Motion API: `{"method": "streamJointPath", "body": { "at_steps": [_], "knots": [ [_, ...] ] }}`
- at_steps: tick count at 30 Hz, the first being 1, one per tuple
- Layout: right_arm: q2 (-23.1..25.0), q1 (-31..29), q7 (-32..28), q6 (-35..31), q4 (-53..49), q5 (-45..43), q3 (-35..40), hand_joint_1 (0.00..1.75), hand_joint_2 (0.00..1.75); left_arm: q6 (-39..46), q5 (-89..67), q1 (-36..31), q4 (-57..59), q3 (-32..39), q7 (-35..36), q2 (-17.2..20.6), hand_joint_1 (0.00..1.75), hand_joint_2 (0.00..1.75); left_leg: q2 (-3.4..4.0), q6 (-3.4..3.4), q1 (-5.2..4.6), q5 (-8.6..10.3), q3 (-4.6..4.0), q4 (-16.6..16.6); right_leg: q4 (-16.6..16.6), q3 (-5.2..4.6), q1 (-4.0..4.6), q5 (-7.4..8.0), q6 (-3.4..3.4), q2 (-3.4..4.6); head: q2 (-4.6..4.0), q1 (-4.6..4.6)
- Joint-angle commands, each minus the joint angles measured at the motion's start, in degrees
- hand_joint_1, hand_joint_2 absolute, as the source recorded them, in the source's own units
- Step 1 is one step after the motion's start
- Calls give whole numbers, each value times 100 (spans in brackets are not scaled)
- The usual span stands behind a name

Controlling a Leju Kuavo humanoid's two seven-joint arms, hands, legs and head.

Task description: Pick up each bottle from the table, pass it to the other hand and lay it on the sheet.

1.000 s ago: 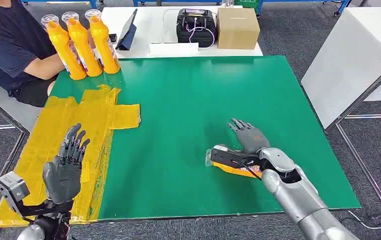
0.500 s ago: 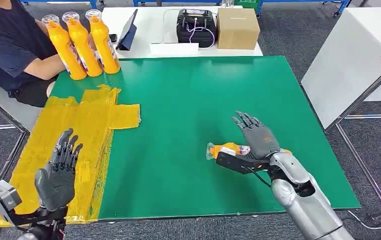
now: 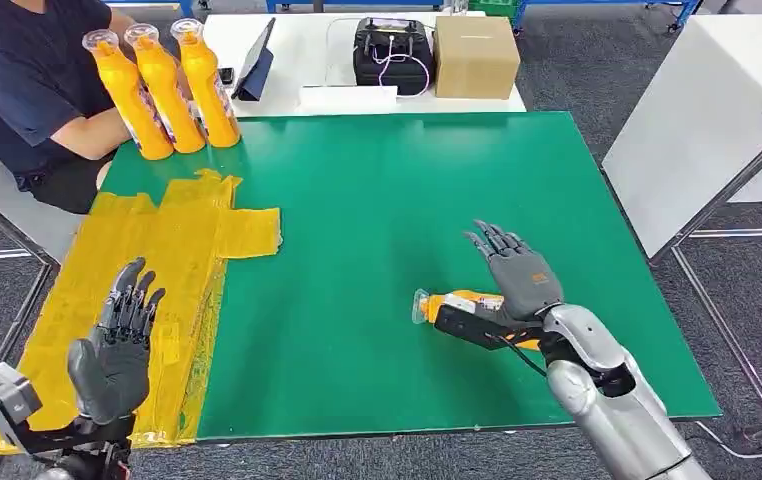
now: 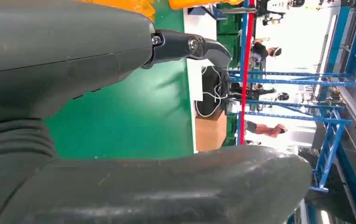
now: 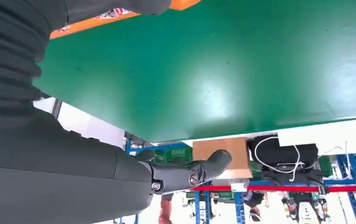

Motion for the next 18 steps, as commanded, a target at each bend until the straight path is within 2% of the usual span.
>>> {"method": "streamJointPath", "body": {
  "at_steps": [1,18],
  "knots": [
    [-16,-91,31,-12,73,-12,20,0,175,-18,-25,-73,141,130,17,-85,0,0,4,1,-7,-5,18,-7,-3,16,-7,-7,3,-1,0,0],
    [-16,-91,31,-12,73,-12,20,0,175,-18,-25,-73,141,130,17,-85,0,0,5,1,-6,-5,15,-5,-3,14,-5,-6,3,1,0,0]
  ]
}}
